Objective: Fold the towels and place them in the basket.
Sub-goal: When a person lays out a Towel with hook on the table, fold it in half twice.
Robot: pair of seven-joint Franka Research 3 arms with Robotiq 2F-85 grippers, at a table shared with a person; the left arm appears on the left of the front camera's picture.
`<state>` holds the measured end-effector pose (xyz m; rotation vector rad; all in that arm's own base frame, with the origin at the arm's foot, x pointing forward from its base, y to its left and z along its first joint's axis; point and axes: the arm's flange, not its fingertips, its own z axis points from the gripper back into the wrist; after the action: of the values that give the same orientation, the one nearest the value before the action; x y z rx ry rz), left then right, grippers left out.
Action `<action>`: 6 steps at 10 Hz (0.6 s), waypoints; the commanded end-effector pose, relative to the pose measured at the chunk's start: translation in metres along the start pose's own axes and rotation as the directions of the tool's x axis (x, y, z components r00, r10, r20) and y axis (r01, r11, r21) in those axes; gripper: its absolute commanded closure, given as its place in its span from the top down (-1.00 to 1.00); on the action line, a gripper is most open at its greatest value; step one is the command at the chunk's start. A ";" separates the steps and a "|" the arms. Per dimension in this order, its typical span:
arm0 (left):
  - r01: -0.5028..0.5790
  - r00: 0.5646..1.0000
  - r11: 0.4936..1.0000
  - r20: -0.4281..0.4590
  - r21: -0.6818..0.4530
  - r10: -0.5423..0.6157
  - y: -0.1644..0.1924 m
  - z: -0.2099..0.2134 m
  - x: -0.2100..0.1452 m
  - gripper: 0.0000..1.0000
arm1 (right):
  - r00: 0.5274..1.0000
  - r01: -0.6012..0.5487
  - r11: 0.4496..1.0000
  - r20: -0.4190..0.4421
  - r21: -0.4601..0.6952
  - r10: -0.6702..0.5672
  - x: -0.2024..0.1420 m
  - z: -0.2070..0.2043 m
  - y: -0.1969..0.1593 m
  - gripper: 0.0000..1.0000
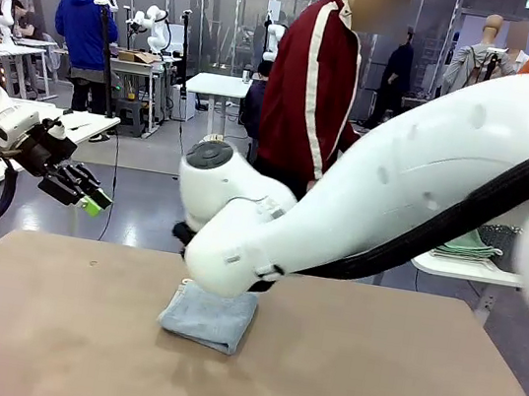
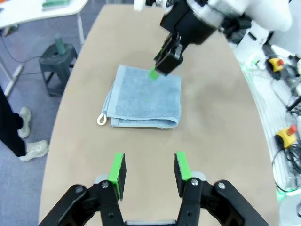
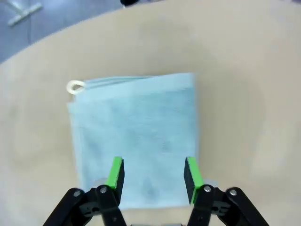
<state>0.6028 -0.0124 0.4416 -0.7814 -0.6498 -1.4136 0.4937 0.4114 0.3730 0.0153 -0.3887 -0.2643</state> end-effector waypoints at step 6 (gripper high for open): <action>0.010 1.000 1.000 0.000 -0.007 -0.010 0.003 0.000 0.001 0.09 | 0.915 -0.330 0.931 -0.188 0.156 0.356 0.046 0.061 -0.152 0.30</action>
<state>0.6029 -0.0124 0.4416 -0.7813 -0.6497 -1.4137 0.4741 0.2592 0.4387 0.0615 -0.2372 0.0245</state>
